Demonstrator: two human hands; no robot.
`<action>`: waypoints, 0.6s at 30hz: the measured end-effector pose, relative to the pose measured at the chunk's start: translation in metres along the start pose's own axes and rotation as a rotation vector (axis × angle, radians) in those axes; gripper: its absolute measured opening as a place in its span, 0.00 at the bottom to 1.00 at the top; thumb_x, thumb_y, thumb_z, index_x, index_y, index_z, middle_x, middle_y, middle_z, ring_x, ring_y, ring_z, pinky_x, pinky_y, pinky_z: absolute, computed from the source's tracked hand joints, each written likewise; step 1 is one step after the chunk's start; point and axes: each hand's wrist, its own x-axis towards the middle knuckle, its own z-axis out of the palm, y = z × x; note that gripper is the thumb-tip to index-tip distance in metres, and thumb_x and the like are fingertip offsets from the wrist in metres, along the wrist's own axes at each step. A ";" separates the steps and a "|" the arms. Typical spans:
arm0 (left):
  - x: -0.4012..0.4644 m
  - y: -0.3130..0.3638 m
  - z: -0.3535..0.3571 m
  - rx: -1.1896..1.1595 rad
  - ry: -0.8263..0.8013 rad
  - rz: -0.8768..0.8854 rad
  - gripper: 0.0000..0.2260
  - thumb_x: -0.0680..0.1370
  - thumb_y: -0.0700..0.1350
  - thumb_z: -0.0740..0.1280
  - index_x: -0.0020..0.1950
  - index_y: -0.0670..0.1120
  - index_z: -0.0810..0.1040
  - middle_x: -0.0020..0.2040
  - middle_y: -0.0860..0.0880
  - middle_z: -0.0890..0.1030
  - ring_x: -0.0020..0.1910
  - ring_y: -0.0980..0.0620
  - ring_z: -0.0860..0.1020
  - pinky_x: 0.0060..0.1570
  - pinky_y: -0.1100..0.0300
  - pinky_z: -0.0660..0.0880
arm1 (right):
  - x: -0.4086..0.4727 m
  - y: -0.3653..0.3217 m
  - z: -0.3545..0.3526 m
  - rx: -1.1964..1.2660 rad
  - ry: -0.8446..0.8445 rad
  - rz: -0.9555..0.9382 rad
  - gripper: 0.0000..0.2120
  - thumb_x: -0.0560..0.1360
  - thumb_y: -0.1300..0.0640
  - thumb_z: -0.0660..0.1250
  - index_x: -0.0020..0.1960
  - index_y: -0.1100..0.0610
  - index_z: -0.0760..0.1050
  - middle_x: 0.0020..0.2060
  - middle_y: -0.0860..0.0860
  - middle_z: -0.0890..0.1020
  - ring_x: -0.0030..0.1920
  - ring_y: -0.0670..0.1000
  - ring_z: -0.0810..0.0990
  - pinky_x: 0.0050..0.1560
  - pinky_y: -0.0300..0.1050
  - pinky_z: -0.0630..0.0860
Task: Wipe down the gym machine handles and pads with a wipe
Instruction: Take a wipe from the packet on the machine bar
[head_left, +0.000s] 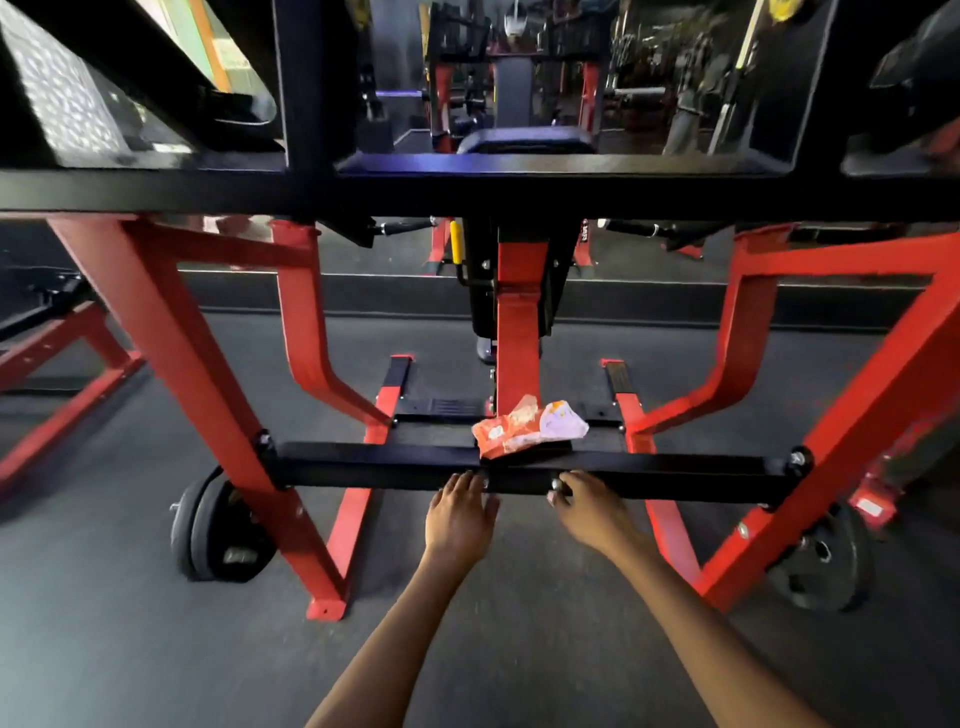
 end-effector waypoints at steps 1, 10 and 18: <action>0.023 -0.003 0.001 -0.008 0.001 -0.004 0.20 0.83 0.54 0.55 0.69 0.46 0.71 0.68 0.48 0.73 0.69 0.49 0.69 0.66 0.57 0.62 | 0.022 0.001 -0.003 0.007 -0.006 0.010 0.19 0.78 0.50 0.60 0.63 0.60 0.72 0.63 0.56 0.75 0.64 0.56 0.72 0.60 0.47 0.69; 0.166 -0.018 0.040 0.002 -0.057 -0.036 0.19 0.81 0.49 0.58 0.70 0.43 0.69 0.70 0.45 0.71 0.69 0.46 0.68 0.69 0.52 0.63 | 0.175 0.025 0.001 0.044 -0.086 0.087 0.14 0.75 0.57 0.61 0.58 0.62 0.75 0.59 0.59 0.78 0.59 0.59 0.75 0.57 0.49 0.73; 0.223 -0.025 0.083 0.029 -0.123 -0.071 0.23 0.83 0.50 0.55 0.76 0.43 0.59 0.77 0.45 0.60 0.77 0.48 0.56 0.74 0.54 0.55 | 0.265 0.036 0.011 0.027 -0.207 -0.013 0.12 0.71 0.67 0.58 0.39 0.53 0.76 0.47 0.55 0.80 0.50 0.57 0.78 0.49 0.47 0.75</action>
